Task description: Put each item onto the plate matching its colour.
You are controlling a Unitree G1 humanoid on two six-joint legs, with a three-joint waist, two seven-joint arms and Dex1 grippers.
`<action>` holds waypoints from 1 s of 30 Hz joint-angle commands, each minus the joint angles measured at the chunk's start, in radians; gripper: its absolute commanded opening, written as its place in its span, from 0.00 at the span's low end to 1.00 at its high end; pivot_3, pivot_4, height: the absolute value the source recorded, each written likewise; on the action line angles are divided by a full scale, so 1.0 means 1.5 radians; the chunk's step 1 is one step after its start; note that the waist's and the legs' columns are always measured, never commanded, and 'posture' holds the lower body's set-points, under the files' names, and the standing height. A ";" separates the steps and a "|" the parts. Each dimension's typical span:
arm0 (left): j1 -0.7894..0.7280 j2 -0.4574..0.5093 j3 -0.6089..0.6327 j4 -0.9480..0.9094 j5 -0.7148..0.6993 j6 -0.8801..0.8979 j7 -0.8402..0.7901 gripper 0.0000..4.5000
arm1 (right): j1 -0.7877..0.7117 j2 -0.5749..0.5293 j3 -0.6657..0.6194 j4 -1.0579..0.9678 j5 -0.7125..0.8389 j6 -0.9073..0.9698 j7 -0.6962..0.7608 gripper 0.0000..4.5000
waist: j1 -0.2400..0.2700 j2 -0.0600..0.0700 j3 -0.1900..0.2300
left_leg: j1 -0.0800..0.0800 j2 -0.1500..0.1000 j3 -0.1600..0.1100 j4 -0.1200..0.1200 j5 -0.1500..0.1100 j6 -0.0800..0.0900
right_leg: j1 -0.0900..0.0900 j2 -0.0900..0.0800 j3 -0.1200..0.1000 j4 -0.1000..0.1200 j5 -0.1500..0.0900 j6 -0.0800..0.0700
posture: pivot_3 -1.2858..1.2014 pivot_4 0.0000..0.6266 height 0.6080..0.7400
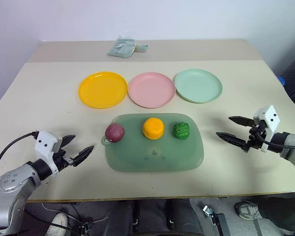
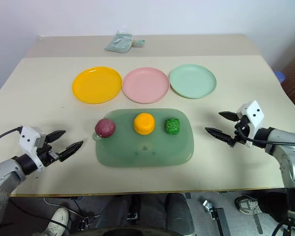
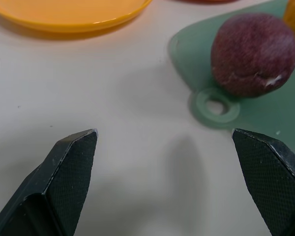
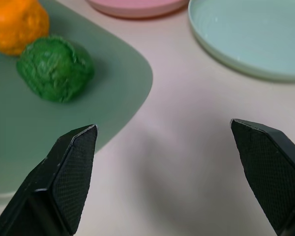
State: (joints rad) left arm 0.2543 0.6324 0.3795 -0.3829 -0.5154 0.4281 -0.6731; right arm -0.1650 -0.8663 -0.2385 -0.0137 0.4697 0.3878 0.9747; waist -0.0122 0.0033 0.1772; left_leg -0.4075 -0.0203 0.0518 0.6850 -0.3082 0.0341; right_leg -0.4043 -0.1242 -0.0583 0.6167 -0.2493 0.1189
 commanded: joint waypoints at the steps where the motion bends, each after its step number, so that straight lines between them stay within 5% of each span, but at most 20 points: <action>1: 0.017 -0.012 0.033 -0.040 -0.014 0.000 0.019 1.00 | -0.035 0.008 0.014 0.000 -0.011 0.001 -0.006 0.98 | 0.000 0.000 0.000 | 0.000 0.000 0.000 0.000 0.000 0.000 | 0.000 0.000 0.000 0.000 0.000 0.000 | 0.52 0.24 1.00; 13: -0.019 -0.029 0.015 -0.056 -0.051 0.022 0.031 1.00 | -0.067 0.033 -0.002 -0.011 -0.041 -0.003 -0.080 0.98 | 0.005 0.000 0.000 | 0.000 0.000 0.000 0.000 0.000 0.000 | 0.000 0.000 0.000 0.000 0.000 0.000 | 0.52 0.24 1.00; 30: -0.370 0.018 -0.235 0.166 0.033 -0.008 -0.158 1.00 | 0.205 0.043 -0.131 -0.353 0.108 0.143 -0.088 0.98 | 0.015 0.000 -0.001 | 0.000 0.000 0.001 0.001 0.001 0.000 | 0.001 0.004 -0.001 0.001 0.000 0.000 | 0.52 0.24 1.00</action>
State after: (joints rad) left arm -0.2905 0.6553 0.0237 -0.1364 -0.4712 0.4423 -0.8863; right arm 0.1407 -0.8054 -0.4019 -0.5072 0.6132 0.6055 0.8557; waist 0.0109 0.0035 0.1763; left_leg -0.4071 -0.0209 0.0529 0.6870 -0.3072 0.0345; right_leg -0.4025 -0.1179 -0.0597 0.6183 -0.2490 0.1196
